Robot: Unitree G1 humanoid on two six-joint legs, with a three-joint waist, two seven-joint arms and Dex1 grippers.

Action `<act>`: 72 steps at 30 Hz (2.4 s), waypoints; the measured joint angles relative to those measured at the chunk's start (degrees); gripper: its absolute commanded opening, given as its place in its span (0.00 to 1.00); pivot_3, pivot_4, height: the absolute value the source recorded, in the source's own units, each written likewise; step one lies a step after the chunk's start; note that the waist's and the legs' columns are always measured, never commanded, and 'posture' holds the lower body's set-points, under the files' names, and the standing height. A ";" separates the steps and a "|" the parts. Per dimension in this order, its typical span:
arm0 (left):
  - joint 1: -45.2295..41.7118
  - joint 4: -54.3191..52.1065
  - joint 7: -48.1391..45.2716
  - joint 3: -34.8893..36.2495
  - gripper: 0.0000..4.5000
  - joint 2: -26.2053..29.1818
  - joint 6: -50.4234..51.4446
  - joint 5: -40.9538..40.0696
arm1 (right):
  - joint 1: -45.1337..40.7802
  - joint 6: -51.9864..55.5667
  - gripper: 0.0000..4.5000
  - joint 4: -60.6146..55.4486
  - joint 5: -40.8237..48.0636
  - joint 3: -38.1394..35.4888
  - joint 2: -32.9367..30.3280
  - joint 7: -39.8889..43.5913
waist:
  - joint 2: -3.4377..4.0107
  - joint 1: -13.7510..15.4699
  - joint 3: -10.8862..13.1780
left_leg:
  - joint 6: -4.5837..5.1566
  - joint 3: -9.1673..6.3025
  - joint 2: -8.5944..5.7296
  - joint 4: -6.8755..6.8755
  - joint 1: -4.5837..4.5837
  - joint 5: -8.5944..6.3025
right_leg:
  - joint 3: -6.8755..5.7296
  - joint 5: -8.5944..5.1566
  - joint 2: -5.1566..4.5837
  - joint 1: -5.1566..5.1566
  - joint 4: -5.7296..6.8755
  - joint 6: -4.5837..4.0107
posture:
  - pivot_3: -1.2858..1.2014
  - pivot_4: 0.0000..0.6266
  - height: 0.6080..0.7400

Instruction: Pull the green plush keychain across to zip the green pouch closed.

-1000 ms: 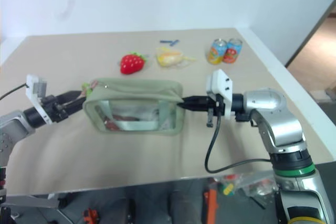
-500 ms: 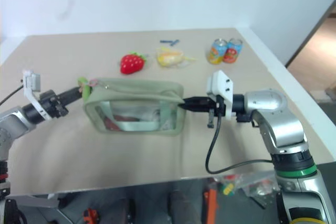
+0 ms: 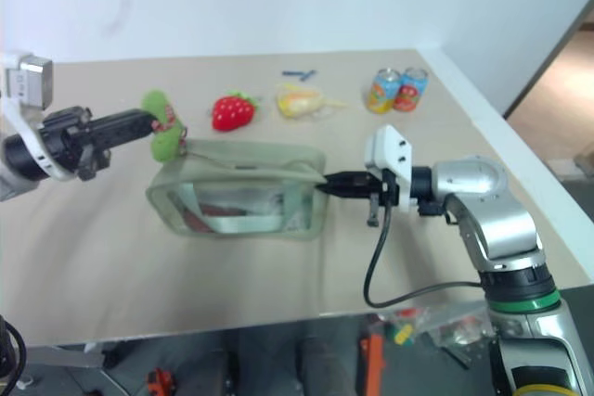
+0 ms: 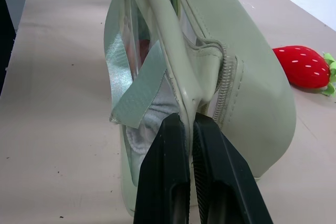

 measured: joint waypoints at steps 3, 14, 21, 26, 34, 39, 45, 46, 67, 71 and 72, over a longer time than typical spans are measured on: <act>-1.58 0.07 0.29 -2.71 0.01 -1.43 -0.90 1.92 | -0.05 -0.52 0.00 0.43 -0.31 0.01 0.12 -0.03 | 0.00 0.02 0.00 | 0.00 0.00 -0.01 0.01 -0.02 0.00 | 0.01 0.02 -0.01 0.01 0.00 0.04 | 0.52 0.24 1.00; -3.34 0.18 -4.74 -11.29 0.45 3.64 0.14 9.58 | -0.03 -1.63 0.00 0.78 -1.05 0.05 0.74 -0.12 | 0.00 -0.06 0.00 | 0.00 0.00 -0.02 -0.01 -0.01 0.00 | 0.03 -0.03 0.00 -0.01 0.00 -0.04 | 0.52 0.24 1.00; -3.51 0.67 -8.23 -10.06 0.99 8.71 -2.97 14.33 | -0.01 -1.67 0.00 0.79 -1.07 0.05 0.91 -0.14 | 0.01 -0.11 0.00 | 0.00 0.01 -0.01 -0.02 0.00 0.00 | 0.03 -0.05 0.00 -0.03 0.00 -0.08 | 0.52 0.24 1.00; 6.14 -0.94 -8.55 -2.80 1.00 11.59 -6.35 17.13 | 0.01 -2.20 0.00 1.25 -1.07 0.13 1.07 0.13 | 0.01 -0.31 0.00 | 0.00 0.13 0.02 -0.09 0.03 -0.01 | 0.11 -0.07 -0.01 -0.06 0.00 -0.10 | 0.52 0.24 1.00; 22.54 -9.55 -5.26 6.67 1.00 5.84 -11.30 17.57 | -0.45 -2.43 0.00 2.70 -1.06 0.11 1.40 0.81 | -0.04 -0.01 0.01 | 0.00 0.17 0.02 -0.04 0.05 0.00 | 0.08 -0.09 -0.07 -0.03 -0.02 -0.10 | 0.52 0.24 1.00; 24.54 -12.94 -2.58 7.21 1.00 2.97 -12.47 16.87 | -0.85 -2.87 0.00 3.69 -1.35 0.19 1.61 1.36 | -0.05 0.02 -0.01 | 0.00 0.15 0.00 0.01 0.10 0.00 | 0.09 -0.07 -0.07 0.03 -0.01 -0.09 | 0.52 0.24 1.00; 25.56 -13.84 -1.20 6.22 1.00 1.75 -13.75 16.94 | -1.99 -2.89 0.00 4.31 -2.10 0.86 1.87 1.46 | -0.06 -0.02 -0.01 | 0.00 0.15 0.01 -0.01 0.11 0.00 | 0.10 -0.06 -0.05 0.01 -0.01 -0.09 | 0.52 0.24 1.00; 25.63 -13.83 -1.19 6.20 1.00 1.74 -13.72 16.80 | -2.01 -2.89 0.00 4.31 -2.11 0.88 1.88 1.46 | -0.05 -0.02 -0.01 | 0.00 0.15 0.01 -0.01 0.11 0.00 | 0.10 -0.06 -0.04 0.01 -0.01 -0.09 | 0.52 0.24 1.00; 28.79 -13.26 -4.08 5.96 1.00 7.38 -12.13 13.29 | -2.19 -3.90 0.00 4.76 -2.18 1.30 1.95 1.54 | -0.04 -0.14 0.00 | 0.00 0.15 0.03 -0.08 0.10 0.00 | 0.09 -0.10 -0.02 -0.04 -0.01 -0.14 | 0.52 0.24 1.00; 26.58 -11.57 -2.53 1.33 0.81 2.98 -18.64 19.78 | -2.18 -4.00 0.00 4.90 -2.18 1.31 1.92 1.61 | -0.05 -0.12 0.00 | 0.00 0.16 0.02 -0.03 0.11 0.00 | 0.11 -0.05 -0.02 -0.02 -0.01 -0.14 | 0.52 0.24 1.00; 25.90 -10.86 -2.23 0.60 0.74 1.70 -20.02 20.74 | -2.18 -4.05 0.00 4.91 -2.18 1.33 1.92 1.63 | -0.05 -0.13 0.00 | 0.00 0.16 0.02 -0.03 0.11 0.00 | 0.12 -0.04 -0.02 -0.02 -0.01 -0.14 | 0.52 0.24 1.00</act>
